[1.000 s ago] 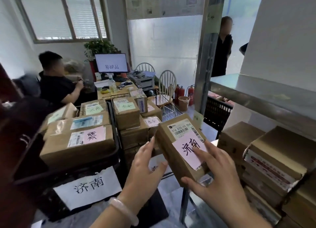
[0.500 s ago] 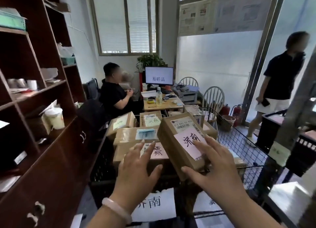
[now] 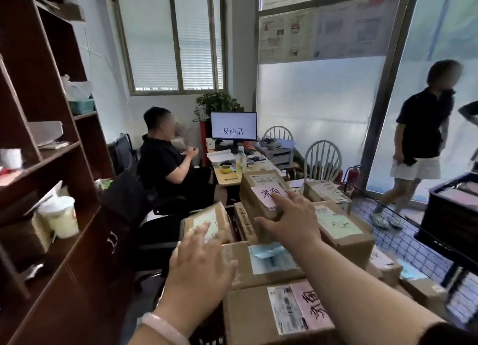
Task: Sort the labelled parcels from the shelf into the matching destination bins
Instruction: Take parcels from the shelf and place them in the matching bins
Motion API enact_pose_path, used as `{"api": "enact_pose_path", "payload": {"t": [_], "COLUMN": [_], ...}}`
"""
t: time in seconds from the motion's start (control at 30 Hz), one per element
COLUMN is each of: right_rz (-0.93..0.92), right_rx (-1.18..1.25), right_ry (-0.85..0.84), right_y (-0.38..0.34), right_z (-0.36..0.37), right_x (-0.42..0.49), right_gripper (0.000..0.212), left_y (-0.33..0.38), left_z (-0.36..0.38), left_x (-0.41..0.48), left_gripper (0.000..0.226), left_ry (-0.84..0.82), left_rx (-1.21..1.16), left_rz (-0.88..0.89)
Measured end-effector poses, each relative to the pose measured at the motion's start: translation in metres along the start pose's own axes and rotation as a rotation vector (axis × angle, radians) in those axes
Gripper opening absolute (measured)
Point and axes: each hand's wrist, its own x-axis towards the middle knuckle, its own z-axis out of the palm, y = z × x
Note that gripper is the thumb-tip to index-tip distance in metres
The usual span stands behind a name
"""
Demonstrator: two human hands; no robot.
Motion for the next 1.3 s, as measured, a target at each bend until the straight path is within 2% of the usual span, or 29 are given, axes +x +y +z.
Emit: {"api": "enact_pose_path", "payload": {"t": [0.27, 0.5, 0.67, 0.73, 0.93, 1.1, 1.23, 1.3], "right_rz": [0.059, 0.047, 0.03, 0.023, -0.055, 0.065, 0.175, 0.244], "right_rx": [-0.156, -0.268, -0.331, -0.301, -0.285, -0.331, -0.294, -0.29], "right_ry": [-0.048, -0.083, -0.19, -0.184, -0.012, 0.092, 0.123, 0.119], "right_y": [-0.009, -0.005, -0.008, -0.004, 0.038, 0.094, 0.144, 0.17], "right_z": [0.042, 0.051, 0.043, 0.033, -0.03, -0.097, -0.14, -0.158], "right_x": [0.055, 0.049, 0.041, 0.032, -0.029, -0.115, -0.195, -0.237], "right_gripper": [0.088, 0.086, 0.099, 0.101, 0.091, 0.089, 0.078, 0.082], "left_y": [-0.046, -0.053, -0.038, -0.024, 0.042, 0.131, 0.213, 0.257], "left_z": [0.023, 0.033, 0.031, 0.03, 0.034, 0.045, 0.059, 0.069], "left_x": [0.03, 0.043, 0.058, 0.063, 0.071, 0.058, 0.022, -0.004], "left_gripper": [0.071, 0.07, 0.068, 0.069, 0.072, 0.075, 0.074, 0.075], "left_ry": [-0.016, -0.032, -0.053, -0.063, -0.085, -0.088, -0.074, -0.112], "left_rx": [-0.059, -0.106, -0.148, -0.126, -0.092, -0.157, -0.24, -0.293], "left_rz": [0.011, 0.049, 0.091, 0.126, 0.246, 0.42, 0.611, 0.701]}}
